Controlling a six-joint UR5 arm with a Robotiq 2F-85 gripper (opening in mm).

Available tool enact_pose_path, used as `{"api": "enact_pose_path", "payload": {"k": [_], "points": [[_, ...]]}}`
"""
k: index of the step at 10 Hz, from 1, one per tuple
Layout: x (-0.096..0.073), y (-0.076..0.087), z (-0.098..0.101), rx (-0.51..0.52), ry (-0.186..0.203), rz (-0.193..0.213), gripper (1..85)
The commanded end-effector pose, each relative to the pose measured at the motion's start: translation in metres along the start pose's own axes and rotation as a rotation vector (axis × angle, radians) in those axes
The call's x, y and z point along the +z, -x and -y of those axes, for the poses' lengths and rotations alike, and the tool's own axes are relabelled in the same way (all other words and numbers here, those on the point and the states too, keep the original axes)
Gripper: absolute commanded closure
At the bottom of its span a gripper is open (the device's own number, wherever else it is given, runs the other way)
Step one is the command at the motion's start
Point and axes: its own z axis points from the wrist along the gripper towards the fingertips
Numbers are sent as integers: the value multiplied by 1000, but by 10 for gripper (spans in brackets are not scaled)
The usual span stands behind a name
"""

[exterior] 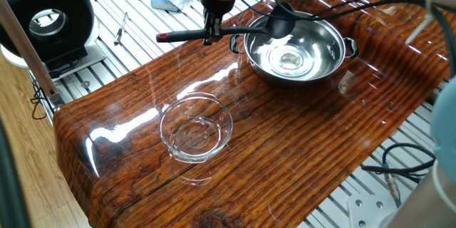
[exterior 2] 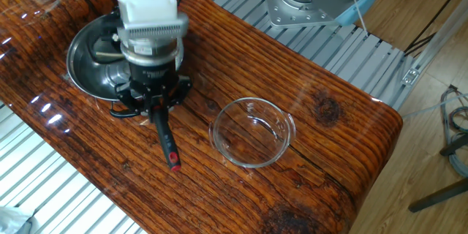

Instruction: Scoop water with a large spoon from one bowl to another

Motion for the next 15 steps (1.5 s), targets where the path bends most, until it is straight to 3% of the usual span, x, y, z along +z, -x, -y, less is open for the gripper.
{"api": "enact_pose_path", "payload": {"k": [1, 2, 7, 10, 15], "points": [[-13, 6, -11, 30, 41, 108, 847], [-12, 5, -17, 54, 71, 146, 847], [-7, -12, -23, 68, 113, 216, 847], [10, -17, -28, 78, 174, 281, 847], [27, -27, -33, 65, 201, 300, 847]]}}
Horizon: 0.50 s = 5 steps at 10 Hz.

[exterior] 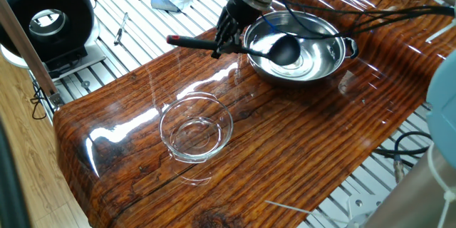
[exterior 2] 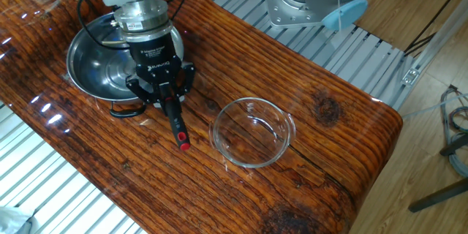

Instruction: Scoop water with a large spoon from one bowl to another

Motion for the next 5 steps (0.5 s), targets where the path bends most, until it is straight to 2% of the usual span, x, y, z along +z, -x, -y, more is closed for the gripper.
{"api": "enact_pose_path", "payload": {"k": [1, 2, 4, 5], "points": [[7, -11, -5, 29, 38, 9, 847], [9, -14, -11, 62, 66, 1, 847], [10, -23, -13, 86, 79, -31, 847], [9, -28, -20, 114, 103, -53, 847]]}}
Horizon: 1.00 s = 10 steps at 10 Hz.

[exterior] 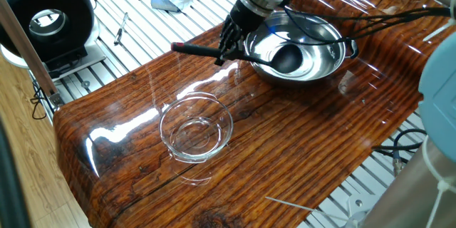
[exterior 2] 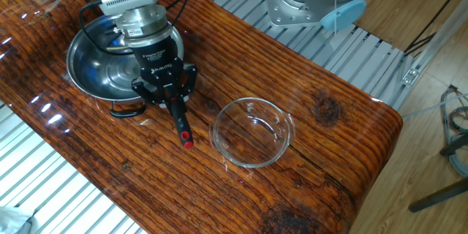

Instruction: Scoop water with a large spoon from one bowl to another

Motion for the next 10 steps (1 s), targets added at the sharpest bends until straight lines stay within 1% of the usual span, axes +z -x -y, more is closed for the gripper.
{"api": "enact_pose_path", "payload": {"k": [1, 2, 4, 5, 7, 8, 9, 10], "points": [[0, -15, -9, 64, 43, -43, 847], [-1, -19, -8, 66, 43, -56, 847], [-1, -25, -7, 72, 49, -64, 847], [-1, -23, -12, 86, 67, -57, 847], [-2, -15, -22, 107, 106, -27, 847], [-3, -14, -25, 118, 119, -22, 847], [-2, -17, -19, 98, 95, -31, 847], [-2, -18, -17, 90, 86, -35, 847]]}}
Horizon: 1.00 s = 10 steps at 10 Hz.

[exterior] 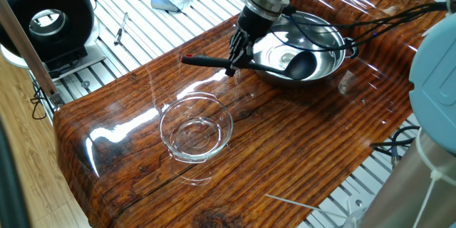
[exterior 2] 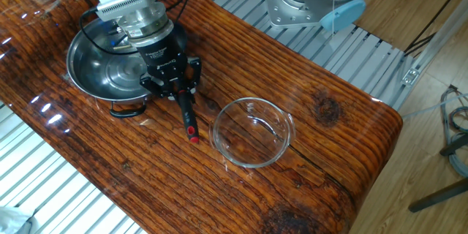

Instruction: Scoop water with a large spoon from one bowl to another

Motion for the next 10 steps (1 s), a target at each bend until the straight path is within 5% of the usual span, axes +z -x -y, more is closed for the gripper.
{"api": "enact_pose_path", "payload": {"k": [1, 2, 6, 10], "points": [[-2, 3, 0, -15, 2, 16, 847], [-2, 4, 3, -51, -11, 15, 847], [-8, -11, 48, -208, -179, -68, 847], [-11, -19, 62, -273, -232, -100, 847]]}}
